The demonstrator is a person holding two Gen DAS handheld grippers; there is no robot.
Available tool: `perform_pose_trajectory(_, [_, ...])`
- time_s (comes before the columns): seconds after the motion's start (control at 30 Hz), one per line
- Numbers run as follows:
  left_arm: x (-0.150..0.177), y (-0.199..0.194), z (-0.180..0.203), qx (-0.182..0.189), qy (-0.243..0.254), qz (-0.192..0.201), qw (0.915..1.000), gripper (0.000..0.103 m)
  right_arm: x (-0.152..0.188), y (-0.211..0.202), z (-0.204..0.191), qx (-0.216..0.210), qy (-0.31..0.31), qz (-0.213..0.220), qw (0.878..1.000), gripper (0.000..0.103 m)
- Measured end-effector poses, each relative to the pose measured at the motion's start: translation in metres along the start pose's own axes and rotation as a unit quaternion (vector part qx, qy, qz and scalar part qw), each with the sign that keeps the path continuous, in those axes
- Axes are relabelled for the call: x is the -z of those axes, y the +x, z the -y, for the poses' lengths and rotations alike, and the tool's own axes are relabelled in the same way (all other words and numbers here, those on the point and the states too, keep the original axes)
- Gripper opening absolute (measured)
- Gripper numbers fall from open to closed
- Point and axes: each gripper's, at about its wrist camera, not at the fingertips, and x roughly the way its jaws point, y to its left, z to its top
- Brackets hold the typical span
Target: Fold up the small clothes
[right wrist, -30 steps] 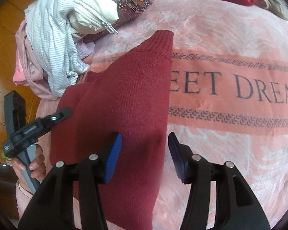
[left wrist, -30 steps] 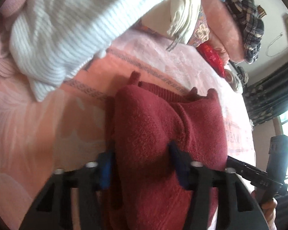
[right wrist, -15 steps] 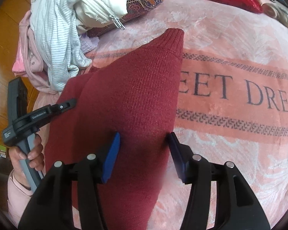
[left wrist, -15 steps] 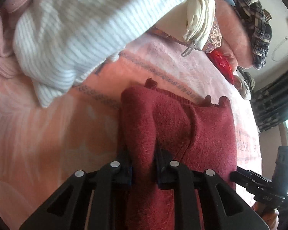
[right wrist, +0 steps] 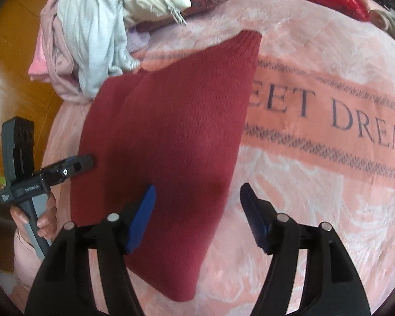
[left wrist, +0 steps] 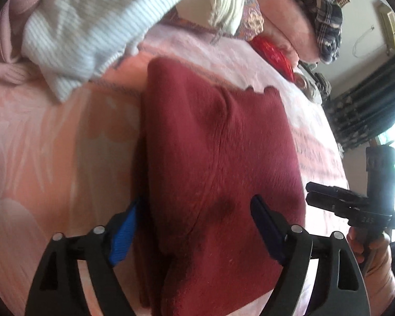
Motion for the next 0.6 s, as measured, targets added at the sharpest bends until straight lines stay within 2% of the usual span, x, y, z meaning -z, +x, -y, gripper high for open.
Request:
perform_pose_trajectory(0.17, [-0.003,0.012,-0.004,0.026,-0.009,-0.013,0.9995,0.087,-0.002,0.009,0.011,-0.031,0.020,-0.006,0.999,0.073])
perform_pose_trajectory(0.33, [-0.005,0.020,-0.003,0.025,0.004,-0.023,0.9994,0.091,-0.005,0.017,0.012,-0.050,0.020,-0.008,0.999,0.075])
perform_pose_trajectory(0.43, [-0.009,0.029,-0.005,0.041,0.002,-0.037,0.9985,0.098,-0.006,0.028,0.012,-0.069,0.030,-0.019,0.997,0.076])
perform_pose_trajectory(0.53, [-0.012,0.036,-0.007,0.050,0.008,-0.053,0.9973,0.099,-0.006,0.042,0.014,-0.087,0.041,-0.031,0.995,0.076])
perform_pose_trajectory(0.57, [-0.012,0.038,-0.008,0.052,0.011,-0.056,0.9970,0.099,-0.006,0.046,0.016,-0.097,0.050,-0.033,0.993,0.076])
perform_pose_trajectory(0.6, [-0.012,0.039,-0.008,0.053,0.015,-0.055,0.9969,0.099,-0.006,0.049,0.017,-0.109,0.056,-0.035,0.992,0.071])
